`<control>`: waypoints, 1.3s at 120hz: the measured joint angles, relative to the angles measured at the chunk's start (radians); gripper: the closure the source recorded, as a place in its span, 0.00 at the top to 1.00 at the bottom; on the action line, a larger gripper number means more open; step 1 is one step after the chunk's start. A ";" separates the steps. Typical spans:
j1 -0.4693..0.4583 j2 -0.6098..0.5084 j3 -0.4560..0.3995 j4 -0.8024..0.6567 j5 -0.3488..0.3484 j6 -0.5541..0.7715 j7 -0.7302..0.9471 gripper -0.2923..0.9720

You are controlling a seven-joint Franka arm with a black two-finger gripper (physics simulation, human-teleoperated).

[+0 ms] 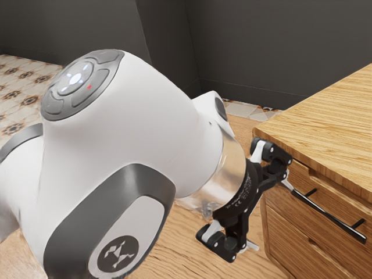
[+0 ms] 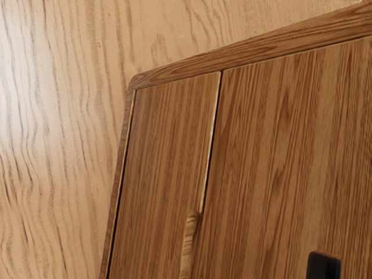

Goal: Pull the drawer handle with one arm to open the drawer

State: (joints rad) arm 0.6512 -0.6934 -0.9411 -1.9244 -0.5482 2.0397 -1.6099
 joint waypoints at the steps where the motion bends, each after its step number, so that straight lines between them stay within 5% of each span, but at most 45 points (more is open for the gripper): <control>1: 0.011 0.000 -0.007 0.004 -0.006 0.001 0.003 0.77; 29: 0.126 0.033 -0.105 0.056 -0.081 0.026 0.067 0.77; 109: 0.039 -0.002 -0.075 0.021 -0.109 0.014 0.151 0.77; 156: 0.106 0.020 -0.143 0.069 -0.126 0.025 0.231 0.77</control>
State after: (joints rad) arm 0.7567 -0.6739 -1.0844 -1.8555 -0.6741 2.0651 -1.3786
